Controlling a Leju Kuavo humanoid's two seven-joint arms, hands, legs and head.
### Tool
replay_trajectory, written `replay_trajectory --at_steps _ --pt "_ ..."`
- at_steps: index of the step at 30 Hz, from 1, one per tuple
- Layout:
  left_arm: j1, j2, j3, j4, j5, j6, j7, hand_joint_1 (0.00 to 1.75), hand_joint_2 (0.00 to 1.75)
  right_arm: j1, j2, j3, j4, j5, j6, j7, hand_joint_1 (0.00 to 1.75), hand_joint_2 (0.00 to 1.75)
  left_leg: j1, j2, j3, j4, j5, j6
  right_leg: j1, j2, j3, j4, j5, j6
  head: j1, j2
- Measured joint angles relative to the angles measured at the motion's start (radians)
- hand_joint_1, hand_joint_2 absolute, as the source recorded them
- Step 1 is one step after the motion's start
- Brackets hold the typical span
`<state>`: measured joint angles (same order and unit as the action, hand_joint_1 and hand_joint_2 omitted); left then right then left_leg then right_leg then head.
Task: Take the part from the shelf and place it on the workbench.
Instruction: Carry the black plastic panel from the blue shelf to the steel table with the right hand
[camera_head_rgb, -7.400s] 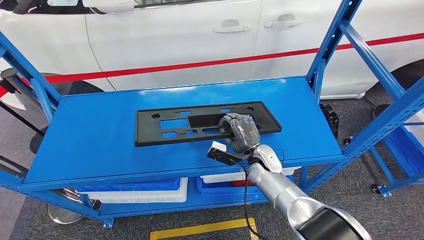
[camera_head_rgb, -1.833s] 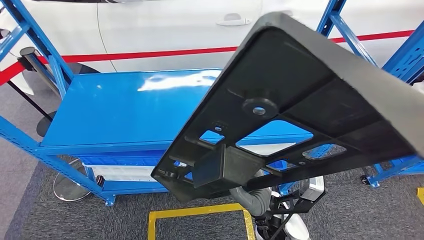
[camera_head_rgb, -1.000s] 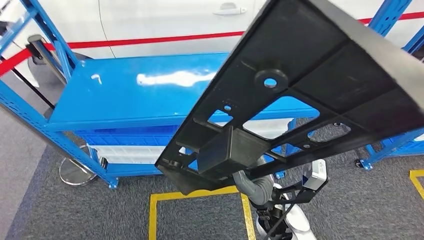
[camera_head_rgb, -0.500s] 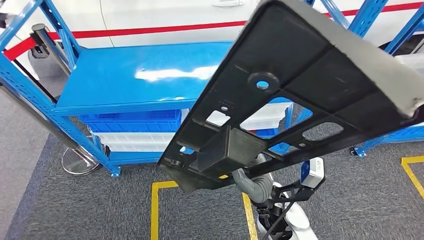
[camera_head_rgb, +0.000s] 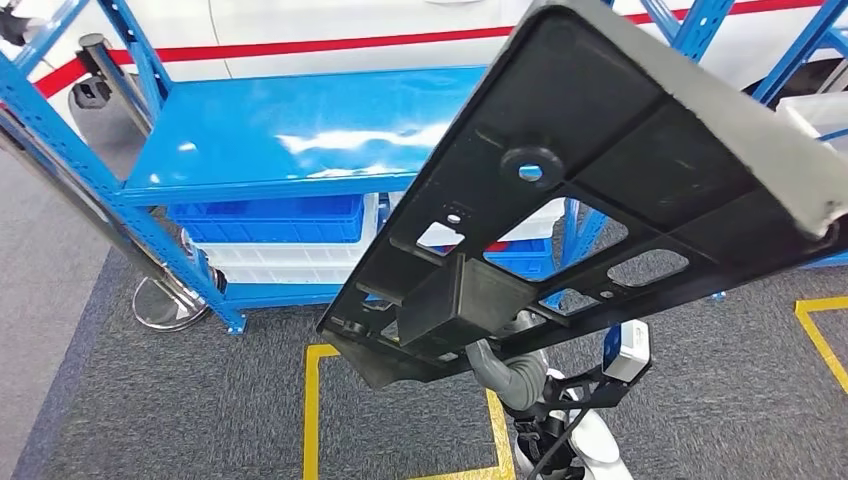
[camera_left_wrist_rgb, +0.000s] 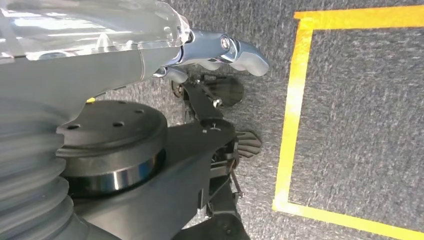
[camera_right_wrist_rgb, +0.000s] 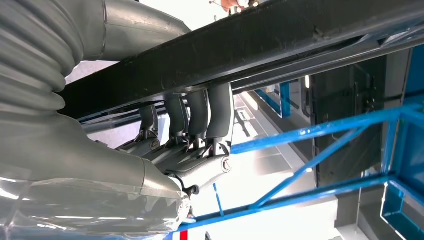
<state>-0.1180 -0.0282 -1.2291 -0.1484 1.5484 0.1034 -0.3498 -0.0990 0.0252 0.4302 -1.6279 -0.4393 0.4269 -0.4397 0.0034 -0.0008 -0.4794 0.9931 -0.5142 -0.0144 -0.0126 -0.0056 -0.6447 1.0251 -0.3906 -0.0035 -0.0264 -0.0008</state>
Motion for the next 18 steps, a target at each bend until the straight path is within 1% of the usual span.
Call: replay_trajectory --at_steps 1,2,3,4,5,6,7,8,9,10,11,12,13,14,15,16,17,18 --pt "0.000 0.001 0.000 0.000 -0.001 0.000 -0.001 0.00 1.75 0.001 0.000 0.000 -0.002 0.001 0.000 0.000 1.75 1.75 -0.003 0.000 -0.003 -0.004 0.005 0.006 -0.001 0.000 0.000 -0.003 0.008 0.007 0.000 0.000" --pt "0.000 0.002 0.000 0.000 -0.001 0.000 -0.002 0.00 1.75 0.003 0.000 -0.001 -0.004 0.002 0.000 0.000 1.75 1.75 -0.001 0.001 -0.008 -0.007 0.014 0.013 -0.002 0.000 -0.001 -0.004 0.012 0.013 -0.002 0.000" --pt "0.000 0.002 0.000 0.000 -0.001 0.000 -0.003 0.00 1.75 0.005 0.000 -0.002 -0.006 0.002 -0.001 0.000 1.75 1.75 0.001 0.003 -0.012 -0.012 0.023 0.021 -0.002 0.001 -0.006 0.003 0.001 0.019 -0.002 0.000" --pt "0.000 0.004 0.000 0.000 -0.002 0.001 -0.005 0.00 1.75 0.006 0.000 -0.002 -0.008 0.003 -0.002 0.000 1.75 1.75 0.003 0.006 -0.019 -0.015 0.034 0.030 -0.002 0.002 -0.016 0.027 -0.027 0.023 -0.001 0.000" --pt "0.000 0.004 0.000 0.000 -0.002 0.001 -0.007 0.00 1.75 0.008 0.000 -0.003 -0.009 0.003 -0.005 0.000 1.75 1.75 0.005 0.008 -0.028 -0.018 0.046 0.036 -0.002 0.003 -0.031 0.070 -0.070 0.025 -0.001 0.000" --pt "-0.001 0.005 0.000 0.000 -0.001 0.001 -0.009 0.00 1.75 0.010 0.000 -0.004 -0.009 0.004 -0.008 0.000 1.75 1.75 0.003 0.009 -0.040 -0.017 0.055 0.041 -0.002 0.004 -0.049 0.131 -0.122 0.027 0.000 0.000" --pt "-0.001 0.006 0.000 0.000 -0.001 0.001 -0.010 0.00 1.75 0.011 0.000 -0.004 -0.010 0.004 -0.011 0.001 1.75 1.75 0.001 0.010 -0.053 -0.015 0.063 0.043 -0.003 0.004 -0.068 0.197 -0.166 0.028 0.000 0.000" --pt "-0.001 0.006 0.000 0.000 -0.001 0.001 -0.011 0.00 1.75 0.013 0.000 -0.004 -0.010 0.005 -0.013 0.001 1.75 1.75 -0.001 0.010 -0.066 -0.012 0.071 0.044 -0.003 0.004 -0.080 0.253 -0.191 0.029 0.000 0.000" --pt "-0.001 0.007 0.000 0.000 -0.001 0.001 -0.011 0.00 1.75 0.015 0.000 -0.004 -0.010 0.005 -0.013 0.001 1.75 1.75 -0.002 0.010 -0.079 -0.008 0.078 0.043 -0.003 0.004 -0.078 0.282 -0.195 0.030 0.000 0.000" --pt "-0.001 0.008 0.000 0.000 -0.001 0.001 -0.012 0.00 1.75 0.017 0.000 -0.004 -0.010 0.006 -0.013 0.001 1.75 1.75 -0.002 0.011 -0.093 -0.004 0.084 0.042 -0.003 0.004 -0.060 0.276 -0.178 0.030 0.000 0.000" --pt "-0.001 0.009 0.000 0.000 0.000 0.001 -0.012 0.00 1.75 0.018 0.000 -0.004 -0.010 0.006 -0.014 0.001 1.75 1.75 -0.002 0.010 -0.106 0.002 0.090 0.040 -0.003 0.004 -0.025 0.238 -0.151 0.028 0.000 0.000" --pt "-0.001 0.010 0.000 0.000 0.001 0.003 -0.012 0.00 1.75 0.018 0.000 -0.004 -0.010 0.006 -0.014 0.001 1.75 1.75 -0.002 0.010 -0.117 0.008 0.094 0.037 -0.003 0.004 0.023 0.171 -0.128 0.025 0.000 0.000" --pt "0.000 0.010 0.000 0.000 0.002 0.005 -0.011 0.00 1.75 0.017 0.001 -0.004 -0.010 0.006 -0.014 0.002 1.75 1.75 -0.004 0.010 -0.128 0.015 0.098 0.034 0.000 0.004 0.069 0.101 -0.118 0.021 0.000 0.000" --pt "0.000 0.011 0.000 0.000 0.003 0.008 -0.010 0.00 1.75 0.016 0.003 -0.004 -0.011 0.006 -0.015 0.002 1.75 1.75 -0.004 0.009 -0.136 0.019 0.103 0.029 0.002 0.004 0.102 0.048 -0.116 0.016 -0.001 0.000" --pt "0.000 0.011 0.000 0.000 0.004 0.011 -0.009 0.00 1.75 0.015 0.004 -0.004 -0.012 0.005 -0.016 0.002 1.75 1.75 -0.005 0.009 -0.141 0.022 0.108 0.023 0.005 0.005 0.121 0.012 -0.118 0.011 -0.001 0.000" --pt "0.001 0.012 0.000 0.000 0.005 0.013 -0.007 0.00 1.75 0.015 0.006 -0.004 -0.012 0.004 -0.017 0.002 1.75 1.75 -0.005 0.009 -0.144 0.022 0.114 0.018 0.008 0.006 0.123 0.001 -0.120 0.007 -0.001 0.000" --pt "0.002 0.013 0.000 0.000 0.006 0.015 -0.005 0.00 1.75 0.016 0.007 -0.004 -0.013 0.003 -0.018 0.002 1.75 1.75 -0.006 0.009 -0.146 0.022 0.121 0.012 0.007 0.006 0.118 -0.001 -0.114 0.002 -0.001 0.000" --pt "0.003 0.015 0.000 0.001 0.006 0.016 -0.004 0.00 1.75 0.017 0.008 -0.004 -0.013 0.002 -0.019 0.001 1.75 1.75 -0.005 0.008 -0.150 0.024 0.120 0.008 0.005 0.003 0.114 -0.005 -0.108 -0.005 -0.001 0.000"
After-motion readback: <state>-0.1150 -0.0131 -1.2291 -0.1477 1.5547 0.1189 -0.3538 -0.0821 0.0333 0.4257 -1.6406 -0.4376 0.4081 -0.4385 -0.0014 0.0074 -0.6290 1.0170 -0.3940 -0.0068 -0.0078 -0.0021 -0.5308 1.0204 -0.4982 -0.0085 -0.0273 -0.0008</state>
